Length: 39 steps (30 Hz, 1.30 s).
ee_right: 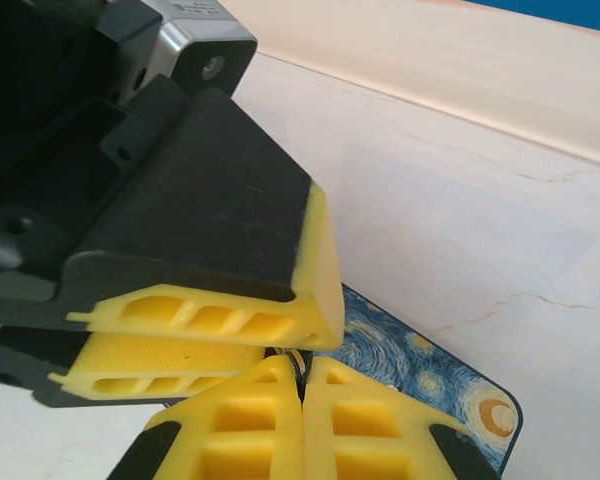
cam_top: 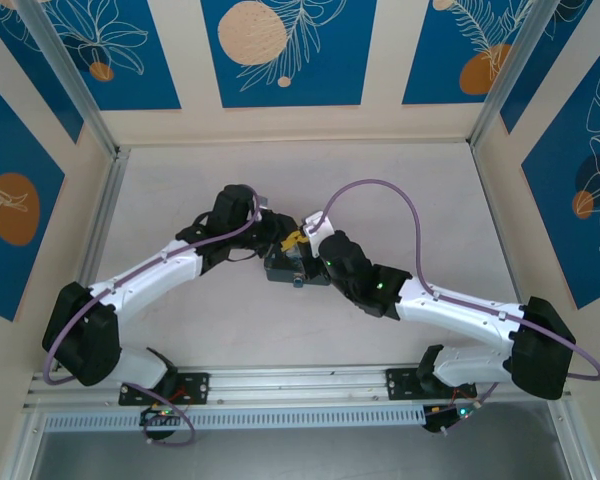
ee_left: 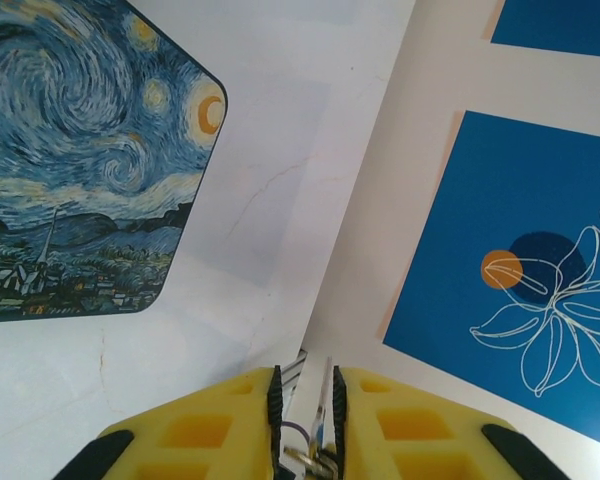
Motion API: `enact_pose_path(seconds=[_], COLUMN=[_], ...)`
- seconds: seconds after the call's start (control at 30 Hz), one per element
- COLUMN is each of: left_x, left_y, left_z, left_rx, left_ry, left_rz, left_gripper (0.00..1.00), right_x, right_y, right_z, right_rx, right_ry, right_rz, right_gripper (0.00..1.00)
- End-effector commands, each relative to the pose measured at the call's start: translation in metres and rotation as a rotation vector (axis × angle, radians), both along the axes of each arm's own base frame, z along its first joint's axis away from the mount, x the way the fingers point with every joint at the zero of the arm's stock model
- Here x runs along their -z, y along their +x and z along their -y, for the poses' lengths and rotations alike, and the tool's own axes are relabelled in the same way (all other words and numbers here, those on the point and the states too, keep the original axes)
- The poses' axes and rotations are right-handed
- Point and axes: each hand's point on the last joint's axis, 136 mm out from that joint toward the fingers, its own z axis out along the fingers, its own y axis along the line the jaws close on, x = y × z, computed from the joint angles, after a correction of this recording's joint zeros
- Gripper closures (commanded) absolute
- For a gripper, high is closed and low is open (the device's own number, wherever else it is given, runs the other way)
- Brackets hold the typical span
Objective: Unlock a padlock with a key
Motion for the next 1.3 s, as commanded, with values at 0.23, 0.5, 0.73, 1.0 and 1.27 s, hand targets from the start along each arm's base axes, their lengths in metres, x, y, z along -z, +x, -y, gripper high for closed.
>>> enact_pose_path(seconds=[0.23, 0.5, 0.73, 1.0, 1.27], left_x=[-0.006, -0.004, -0.005, -0.024, -0.051], left_y=[-0.005, -0.003, 0.000, 0.015, 0.019], left_z=[0.006, 0.007, 0.008, 0.010, 0.004], left_rx=[0.023, 0.022, 0.027, 0.177, 0.242], left_ry=[-0.021, -0.023, -0.016, 0.139, 0.229], left_rz=[0.015, 0.012, 0.050, 0.428, 0.756], left_gripper=[0.84, 0.94, 1.00, 1.00, 1.00], right_x=[-0.001, -0.003, -0.004, -0.004, -0.020], right_y=[0.005, 0.003, 0.001, -0.014, -0.014], right_z=[0.006, 0.006, 0.014, 0.079, 0.099], right_rx=[0.045, 0.035, 0.053, 0.117, 0.071], right_ry=[0.042, 0.054, 0.082, 0.415, 0.877], right_rz=[0.004, 0.005, -0.024, -0.285, -0.534], right_gripper=[1.00, 1.00, 0.74, 0.53, 0.45])
